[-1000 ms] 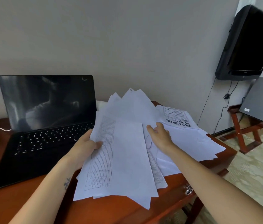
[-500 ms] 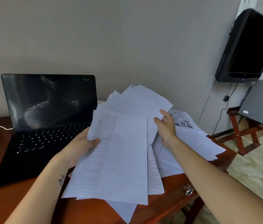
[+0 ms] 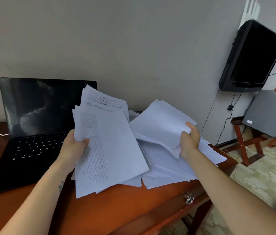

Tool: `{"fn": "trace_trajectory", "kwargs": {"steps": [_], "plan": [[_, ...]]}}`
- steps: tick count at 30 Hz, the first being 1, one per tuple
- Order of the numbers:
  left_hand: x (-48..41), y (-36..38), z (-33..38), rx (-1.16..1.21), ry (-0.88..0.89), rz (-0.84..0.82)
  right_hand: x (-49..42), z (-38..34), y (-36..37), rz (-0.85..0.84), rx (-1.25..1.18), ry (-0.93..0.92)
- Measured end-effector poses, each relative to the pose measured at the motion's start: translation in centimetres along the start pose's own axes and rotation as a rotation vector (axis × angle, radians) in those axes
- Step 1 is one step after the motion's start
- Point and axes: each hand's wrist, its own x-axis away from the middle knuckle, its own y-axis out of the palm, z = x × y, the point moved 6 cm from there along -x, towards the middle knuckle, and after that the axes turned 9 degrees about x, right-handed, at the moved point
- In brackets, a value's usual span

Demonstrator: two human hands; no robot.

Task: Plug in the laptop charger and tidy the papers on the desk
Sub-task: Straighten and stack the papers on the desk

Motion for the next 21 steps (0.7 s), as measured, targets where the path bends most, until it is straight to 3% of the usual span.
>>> {"fn": "trace_trajectory", "kwargs": {"steps": [4,15,21], "plan": [[0.0,0.1,-0.2,-0.028,0.027,0.043,0.5,0.3,-1.3,-0.032,-0.011,0.074],[0.1,0.9,-0.5,0.051,-0.001,-0.06,6.1,2.8,5.8,-0.609,0.358,-0.168],[0.0,1.4,-0.6,-0.016,0.06,-0.123,8.6,4.7,8.8,-0.641,0.465,-0.263]]}}
